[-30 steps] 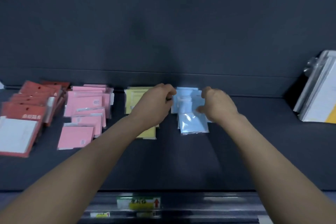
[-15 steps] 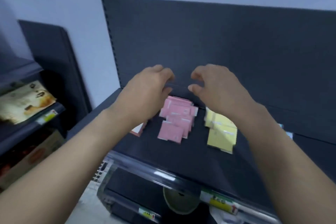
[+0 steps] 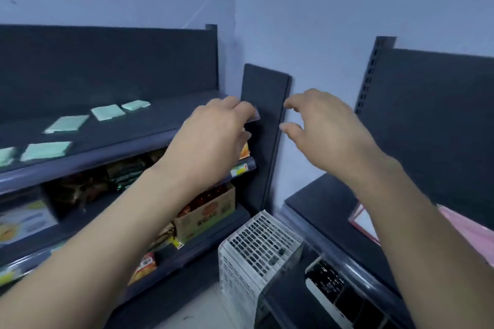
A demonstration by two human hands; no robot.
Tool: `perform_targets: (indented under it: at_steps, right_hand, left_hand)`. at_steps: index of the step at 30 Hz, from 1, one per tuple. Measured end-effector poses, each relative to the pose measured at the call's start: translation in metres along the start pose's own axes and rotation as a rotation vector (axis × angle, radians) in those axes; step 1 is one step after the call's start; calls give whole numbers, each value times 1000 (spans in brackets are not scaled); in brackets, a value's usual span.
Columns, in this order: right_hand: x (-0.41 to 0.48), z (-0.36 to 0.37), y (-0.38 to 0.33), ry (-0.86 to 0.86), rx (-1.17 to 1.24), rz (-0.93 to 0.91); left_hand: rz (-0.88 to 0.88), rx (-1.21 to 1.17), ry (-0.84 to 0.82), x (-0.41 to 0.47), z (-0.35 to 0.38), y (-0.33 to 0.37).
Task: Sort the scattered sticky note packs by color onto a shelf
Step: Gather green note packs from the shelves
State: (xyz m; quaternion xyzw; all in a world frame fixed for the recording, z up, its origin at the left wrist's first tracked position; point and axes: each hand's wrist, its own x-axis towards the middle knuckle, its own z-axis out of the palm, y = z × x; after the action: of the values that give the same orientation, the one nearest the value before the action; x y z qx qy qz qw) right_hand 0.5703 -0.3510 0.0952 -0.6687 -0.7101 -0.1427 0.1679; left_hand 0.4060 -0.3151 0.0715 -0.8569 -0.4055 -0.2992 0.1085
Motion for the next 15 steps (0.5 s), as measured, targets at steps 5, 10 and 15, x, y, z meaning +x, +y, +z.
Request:
perform_targets:
  at_steps: [5, 10, 15]
  right_hand:
    - [52, 29, -77, -5, 91, -177]
    - [102, 63, -140, -32, 182, -352]
    - [153, 107, -195, -93, 287, -487]
  left_hand:
    - [-175, 85, 11, -31, -23, -75]
    - [-377, 164, 14, -58, -35, -138]
    - [-589, 239, -9, -75, -36, -206]
